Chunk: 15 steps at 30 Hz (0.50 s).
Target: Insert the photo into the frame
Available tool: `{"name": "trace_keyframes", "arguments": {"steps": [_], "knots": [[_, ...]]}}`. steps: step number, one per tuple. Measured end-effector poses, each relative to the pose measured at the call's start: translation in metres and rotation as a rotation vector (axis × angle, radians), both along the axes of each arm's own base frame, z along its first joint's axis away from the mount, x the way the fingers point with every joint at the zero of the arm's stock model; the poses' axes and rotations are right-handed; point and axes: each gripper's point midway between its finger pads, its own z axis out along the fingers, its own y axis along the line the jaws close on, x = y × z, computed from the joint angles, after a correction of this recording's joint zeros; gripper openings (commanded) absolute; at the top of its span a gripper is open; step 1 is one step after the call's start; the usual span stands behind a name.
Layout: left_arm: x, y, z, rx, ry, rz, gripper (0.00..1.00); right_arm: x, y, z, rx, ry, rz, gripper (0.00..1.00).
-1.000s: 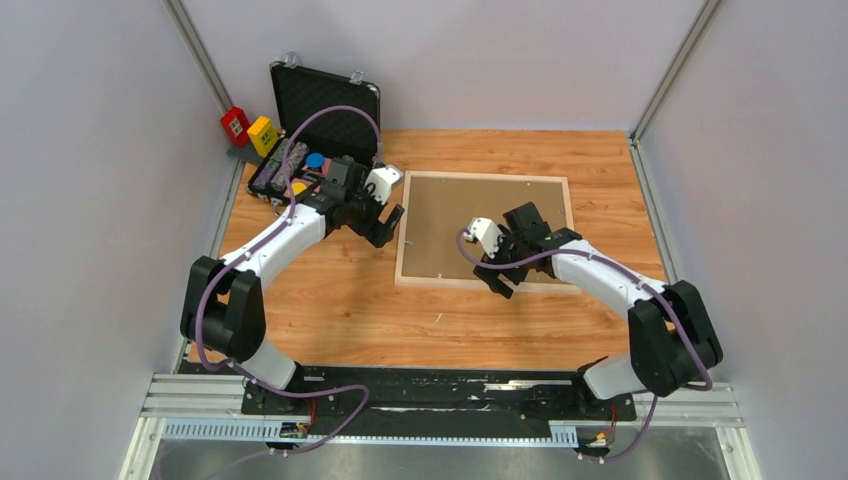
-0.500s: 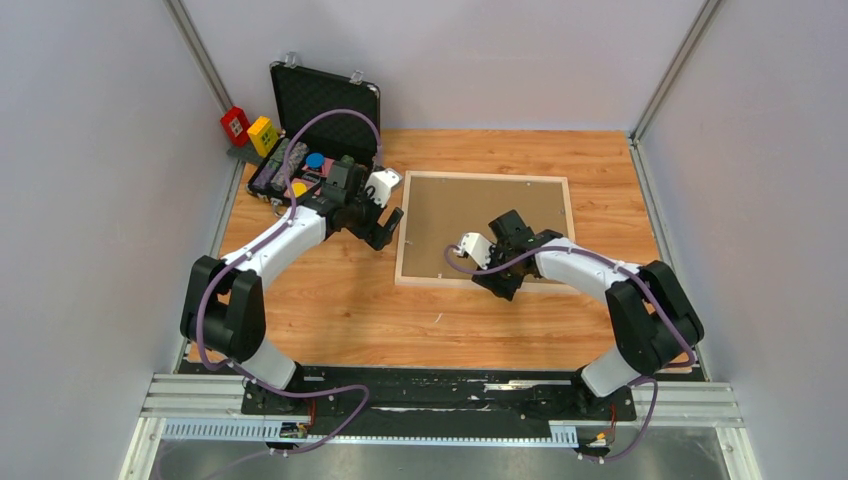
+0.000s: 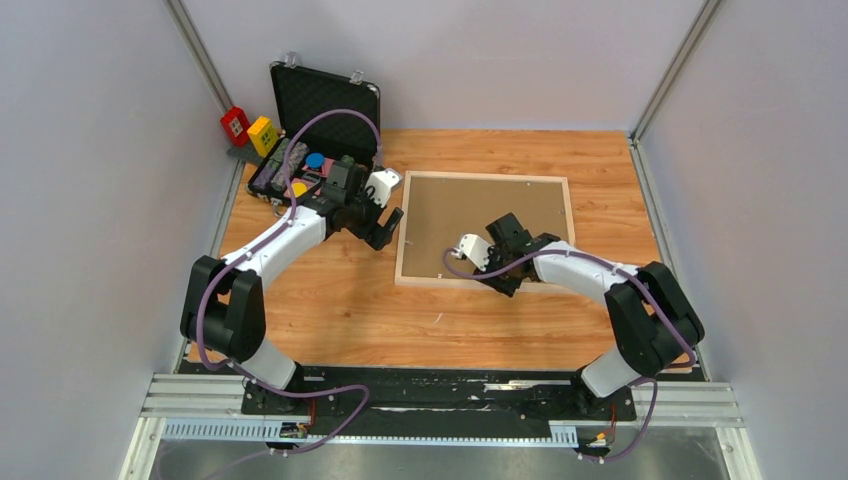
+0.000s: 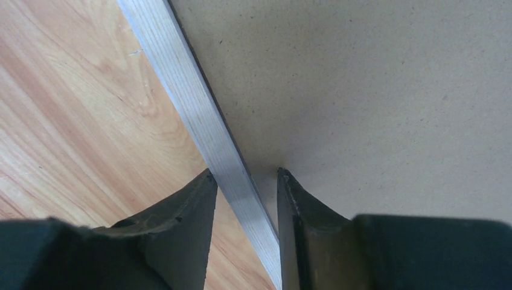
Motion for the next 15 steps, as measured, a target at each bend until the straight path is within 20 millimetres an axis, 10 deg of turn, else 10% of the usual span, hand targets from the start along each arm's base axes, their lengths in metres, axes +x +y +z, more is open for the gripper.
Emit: {"name": "trace_keyframes", "arguments": {"steps": [7, 15], "knots": [[0.0004, 0.0007, -0.0001, 0.003, -0.002, 0.002, 1.00, -0.0049, 0.0014, 0.0011, -0.008, -0.011, 0.022, 0.00], [0.0023, 0.0031, -0.0020, 0.019, -0.024, -0.006, 1.00, -0.0076, 0.0071, 0.0027, 0.020, 0.002, 0.044, 0.00]]}}
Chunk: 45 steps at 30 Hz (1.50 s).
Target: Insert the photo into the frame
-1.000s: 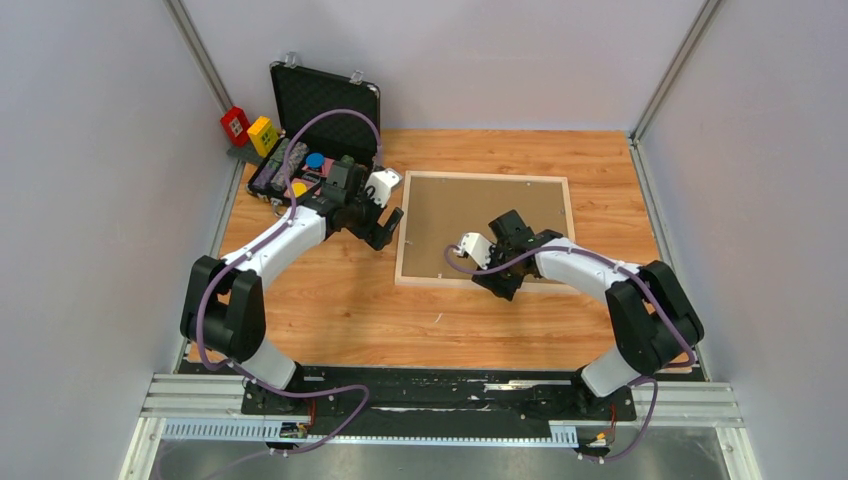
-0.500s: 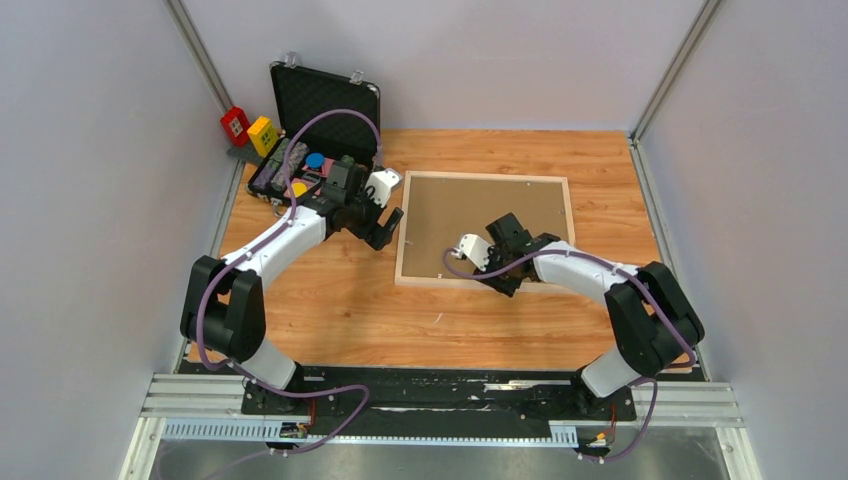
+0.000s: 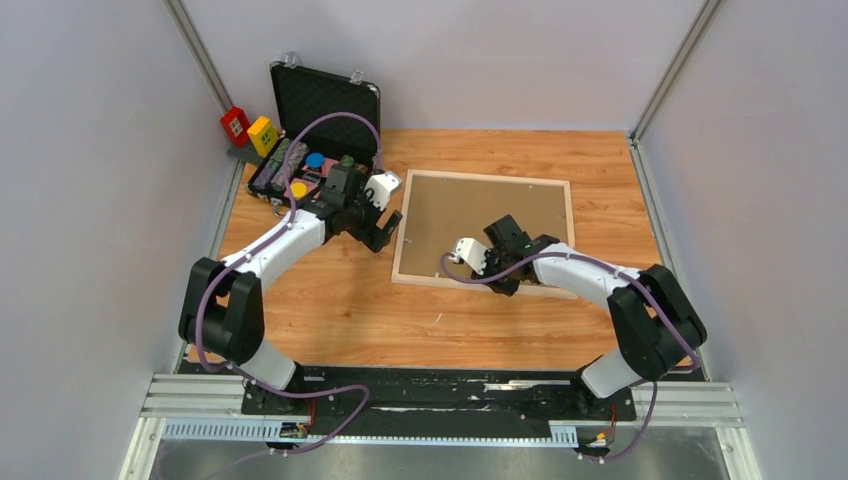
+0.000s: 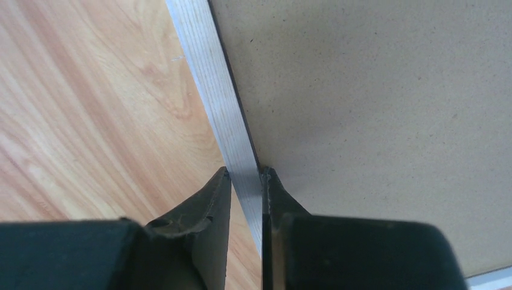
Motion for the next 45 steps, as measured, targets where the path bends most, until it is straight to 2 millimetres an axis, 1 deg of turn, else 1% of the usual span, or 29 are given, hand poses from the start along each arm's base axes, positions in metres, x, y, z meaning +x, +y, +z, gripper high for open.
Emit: {"name": "trace_keyframes", "arguments": {"steps": [3, 5, 7, 11, 13, 15, 16, 17, 19, 22, 25, 29, 31, 34, 38, 40, 41, 42, 43, 44, 45], "knots": [[-0.008, 0.001, -0.002, -0.003, -0.014, -0.031, 1.00, -0.004, 0.004, 0.004, 0.031, 0.038, 0.002, 0.00], [-0.016, 0.001, 0.001, -0.013, -0.036, -0.067, 1.00, -0.004, 0.006, 0.012, 0.062, 0.069, -0.008, 0.00], [-0.023, -0.001, 0.011, -0.027, -0.072, -0.111, 1.00, -0.001, 0.009, 0.021, 0.095, 0.088, -0.020, 0.00], [-0.032, -0.011, 0.046, -0.051, -0.198, -0.231, 1.00, 0.011, 0.017, 0.043, 0.160, 0.104, -0.034, 0.00], [-0.039, -0.021, 0.063, -0.046, -0.260, -0.308, 1.00, 0.018, 0.023, 0.055, 0.189, 0.120, -0.040, 0.00], [-0.045, -0.040, 0.077, -0.030, -0.315, -0.401, 1.00, 0.026, 0.028, 0.066, 0.214, 0.135, -0.046, 0.00], [-0.045, -0.044, 0.081, -0.022, -0.335, -0.427, 1.00, 0.030, 0.030, 0.072, 0.228, 0.144, -0.050, 0.00], [-0.051, -0.056, 0.086, -0.011, -0.357, -0.478, 1.00, 0.033, 0.032, 0.077, 0.240, 0.152, -0.053, 0.00], [-0.056, -0.072, 0.095, 0.016, -0.399, -0.551, 1.00, 0.041, 0.035, 0.091, 0.265, 0.166, -0.062, 0.00], [-0.061, -0.090, 0.105, 0.056, -0.460, -0.637, 1.00, 0.053, 0.037, 0.114, 0.311, 0.180, -0.077, 0.00], [-0.062, -0.100, 0.104, 0.109, -0.512, -0.710, 1.00, 0.061, 0.038, 0.135, 0.352, 0.189, -0.087, 0.00], [-0.050, -0.105, 0.098, 0.176, -0.592, -0.762, 1.00, 0.066, 0.038, 0.158, 0.402, 0.198, -0.091, 0.00], [-0.043, -0.108, 0.092, 0.207, -0.625, -0.790, 1.00, 0.065, 0.038, 0.162, 0.410, 0.216, -0.095, 0.00], [-0.029, -0.116, 0.081, 0.250, -0.661, -0.823, 1.00, 0.061, 0.037, 0.163, 0.410, 0.247, -0.102, 0.00], [-0.013, -0.125, 0.057, 0.306, -0.655, -0.866, 0.98, 0.056, 0.034, 0.161, 0.404, 0.286, -0.113, 0.00], [-0.006, -0.130, 0.048, 0.322, -0.646, -0.883, 0.94, 0.053, 0.033, 0.162, 0.405, 0.300, -0.117, 0.00], [-0.003, -0.132, 0.046, 0.329, -0.647, -0.891, 0.89, 0.052, 0.032, 0.163, 0.407, 0.306, -0.118, 0.00], [0.000, -0.134, 0.046, 0.333, -0.648, -0.893, 0.86, 0.051, 0.032, 0.164, 0.410, 0.312, -0.119, 0.00], [0.002, -0.136, 0.047, 0.334, -0.651, -0.893, 0.80, 0.050, 0.031, 0.165, 0.413, 0.316, -0.122, 0.00], [0.004, -0.138, 0.050, 0.335, -0.658, -0.895, 0.77, 0.050, 0.030, 0.166, 0.416, 0.320, -0.125, 0.00], [0.006, -0.139, 0.052, 0.334, -0.664, -0.893, 0.72, 0.050, 0.029, 0.166, 0.418, 0.321, -0.128, 0.00]]}}
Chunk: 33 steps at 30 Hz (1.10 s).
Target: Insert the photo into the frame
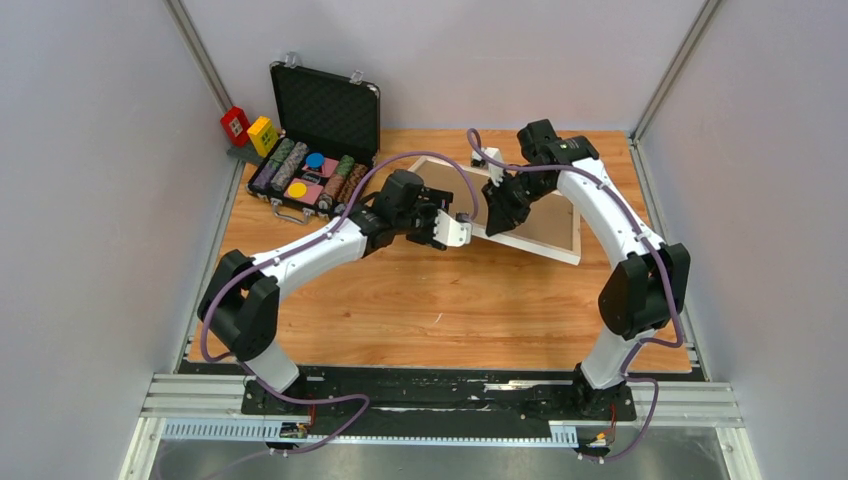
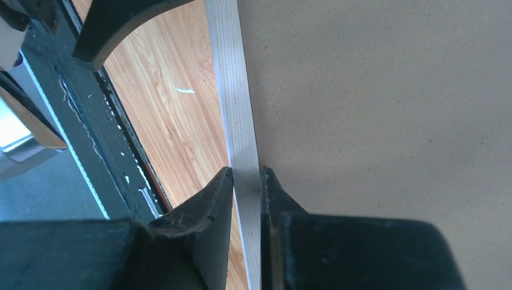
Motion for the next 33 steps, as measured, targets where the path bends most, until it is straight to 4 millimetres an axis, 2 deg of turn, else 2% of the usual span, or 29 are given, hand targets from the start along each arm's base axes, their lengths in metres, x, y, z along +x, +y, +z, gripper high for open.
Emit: {"name": "trace_keyframes", "arguments": {"steps": [4, 10, 12, 13, 14, 15, 16, 17, 18, 21, 25, 29, 33], "knots": [[0.004, -0.004, 0.013, -0.012, -0.015, -0.002, 0.59, 0.000, -0.003, 0.001, 0.005, 0.009, -0.009, 0.00], [-0.001, -0.004, 0.012, 0.008, 0.016, -0.004, 0.42, 0.003, -0.004, 0.006, 0.017, 0.000, -0.017, 0.00], [-0.002, -0.004, 0.010, 0.018, 0.026, -0.004, 0.30, 0.004, -0.004, 0.007, 0.017, -0.003, -0.018, 0.00], [-0.002, -0.005, 0.009, 0.028, 0.027, -0.009, 0.17, 0.004, -0.005, 0.007, 0.017, -0.004, -0.019, 0.03], [-0.002, -0.004, 0.009, 0.042, 0.022, -0.017, 0.11, 0.005, -0.006, 0.007, 0.015, -0.006, -0.022, 0.08], [-0.002, -0.004, 0.009, 0.057, 0.016, -0.025, 0.02, 0.006, -0.006, 0.008, 0.015, -0.007, -0.023, 0.29], [-0.001, -0.004, 0.010, 0.068, 0.007, -0.025, 0.00, 0.006, -0.007, 0.009, 0.013, -0.009, -0.027, 0.46], [0.000, -0.004, 0.012, 0.071, 0.000, -0.021, 0.00, 0.006, -0.007, 0.010, 0.014, -0.007, -0.033, 0.57], [0.001, -0.005, 0.014, 0.069, -0.001, -0.020, 0.00, 0.007, -0.008, 0.011, 0.015, -0.005, -0.044, 0.64], [-0.001, -0.005, 0.015, 0.076, 0.008, -0.013, 0.00, 0.010, -0.009, 0.018, 0.014, -0.018, -0.069, 0.70], [-0.002, -0.001, 0.016, 0.090, 0.024, -0.002, 0.00, 0.011, -0.015, 0.034, 0.008, -0.092, -0.103, 0.73], [-0.005, 0.001, 0.029, 0.092, 0.052, 0.015, 0.00, 0.012, -0.023, 0.064, 0.011, -0.227, -0.145, 0.77], [-0.009, 0.004, 0.042, 0.091, 0.089, 0.032, 0.00, 0.010, -0.033, 0.097, 0.018, -0.375, -0.183, 0.85]]}}
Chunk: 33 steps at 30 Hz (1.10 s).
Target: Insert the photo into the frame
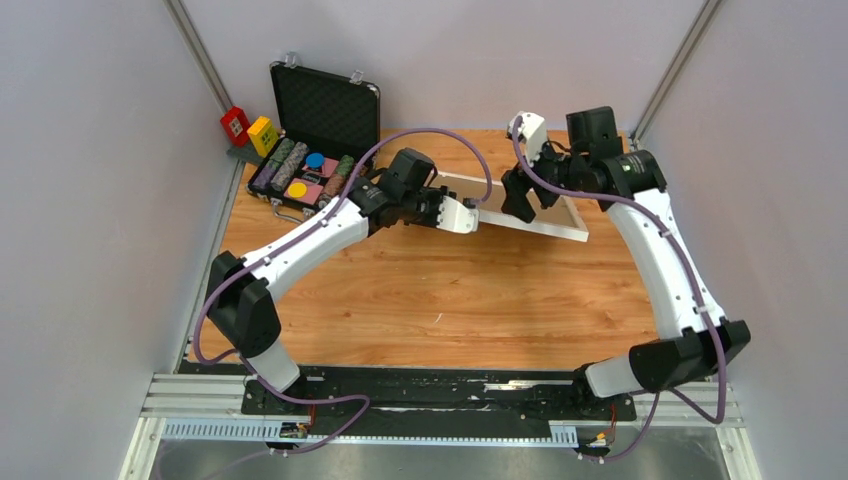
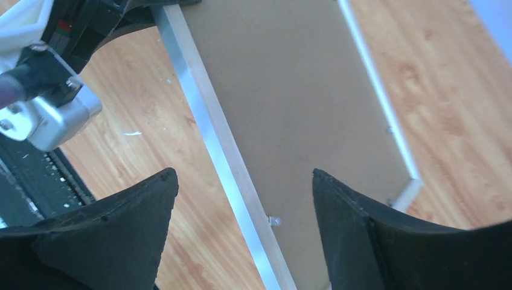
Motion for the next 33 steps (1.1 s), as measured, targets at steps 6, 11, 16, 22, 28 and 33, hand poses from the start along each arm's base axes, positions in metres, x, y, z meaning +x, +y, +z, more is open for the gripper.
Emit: {"name": "trace_keyframes", "arguments": {"steps": [6, 11, 16, 22, 28, 33], "knots": [[-0.008, 0.007, 0.004, 0.023, 0.042, 0.011, 0.00, -0.012, -0.012, 0.029, 0.004, -0.144, -0.034, 0.93], [-0.012, 0.014, 0.019, 0.030, 0.074, 0.021, 0.00, -0.023, -0.018, 0.037, 0.006, -0.204, -0.035, 0.95], [-0.023, 0.021, 0.042, 0.026, 0.113, 0.014, 0.00, -0.031, -0.017, 0.043, 0.003, -0.244, -0.013, 0.95], [-0.033, 0.025, 0.063, 0.022, 0.131, 0.003, 0.00, -0.035, -0.005, 0.041, -0.020, -0.262, 0.038, 0.94], [-0.036, 0.025, 0.088, -0.002, 0.116, -0.004, 0.00, -0.033, 0.010, 0.039, -0.053, -0.270, 0.087, 0.93], [-0.040, 0.026, 0.091, 0.000, 0.130, -0.008, 0.00, -0.028, 0.015, 0.034, -0.088, -0.276, 0.103, 0.93]]}}
